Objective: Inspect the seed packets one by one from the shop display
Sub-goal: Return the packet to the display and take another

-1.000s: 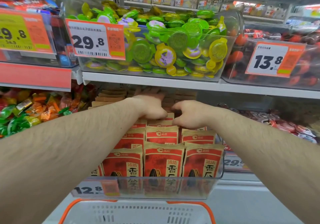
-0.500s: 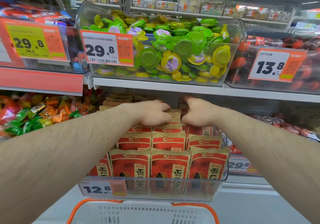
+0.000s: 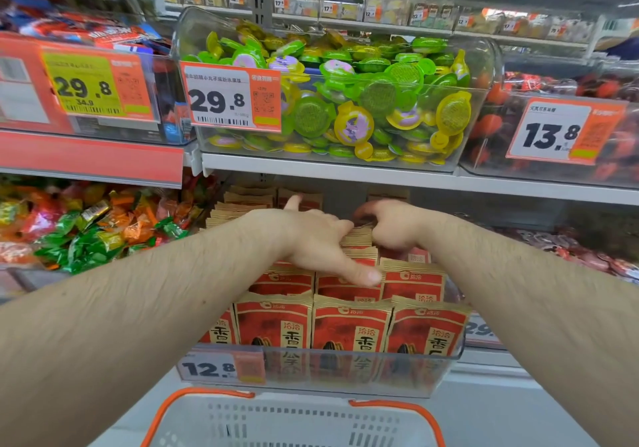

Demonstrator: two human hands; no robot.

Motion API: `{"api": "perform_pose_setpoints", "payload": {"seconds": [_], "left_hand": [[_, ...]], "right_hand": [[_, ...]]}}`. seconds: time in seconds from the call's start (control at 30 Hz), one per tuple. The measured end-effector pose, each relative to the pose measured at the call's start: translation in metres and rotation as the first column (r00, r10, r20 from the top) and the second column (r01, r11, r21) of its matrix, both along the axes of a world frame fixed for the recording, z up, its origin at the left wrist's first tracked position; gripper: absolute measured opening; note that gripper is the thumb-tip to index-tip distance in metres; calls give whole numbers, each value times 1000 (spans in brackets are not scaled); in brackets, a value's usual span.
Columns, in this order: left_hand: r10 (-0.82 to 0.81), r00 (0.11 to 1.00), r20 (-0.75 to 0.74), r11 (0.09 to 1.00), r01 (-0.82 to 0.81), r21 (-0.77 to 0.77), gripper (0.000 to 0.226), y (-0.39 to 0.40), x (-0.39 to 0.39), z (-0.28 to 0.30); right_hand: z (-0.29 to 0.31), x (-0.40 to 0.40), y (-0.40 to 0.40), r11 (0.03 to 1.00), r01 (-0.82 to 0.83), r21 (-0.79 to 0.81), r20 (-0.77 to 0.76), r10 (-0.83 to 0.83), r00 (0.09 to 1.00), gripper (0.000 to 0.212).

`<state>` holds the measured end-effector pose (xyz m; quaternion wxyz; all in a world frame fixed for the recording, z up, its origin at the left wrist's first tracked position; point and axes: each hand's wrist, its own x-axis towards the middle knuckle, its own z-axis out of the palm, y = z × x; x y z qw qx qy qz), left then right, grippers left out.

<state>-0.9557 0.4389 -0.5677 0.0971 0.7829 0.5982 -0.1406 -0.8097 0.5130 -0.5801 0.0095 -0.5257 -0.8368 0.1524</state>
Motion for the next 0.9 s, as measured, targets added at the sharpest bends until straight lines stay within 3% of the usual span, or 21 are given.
{"api": "perform_pose_setpoints", "payload": {"seconds": [0.13,0.27,0.4,0.5,0.63,0.77,0.9], "left_hand": [[-35,999,-30,998,33,-50,139,-8,-4,-2],[-9,999,31,999,10,-50,135,-9,-2,-1],[-67,996,-53,997,69,38,122,-10,0,-3],[-101,986,-135,985,118,125,104,-9,6,-7],[-81,992,-92,986,94,141,86,-10,8,-8],[-22,1000,-4,995,23,95,74,-8,8,-10],[-4,1000,-20,998,5,70,79,-10,14,-15]], "right_hand": [[0,0,1,1000,22,-17,-21,-22,1000,58],[-2,0,5,999,40,-32,-40,-42,998,57],[-4,4,14,993,106,-52,-172,-113,979,43],[-4,2,15,990,119,81,-156,-106,982,37],[-3,-7,1,966,66,248,-96,-43,994,36],[5,-6,-16,962,56,266,-160,-13,987,34],[13,5,-40,968,20,250,-172,24,985,37]]}}
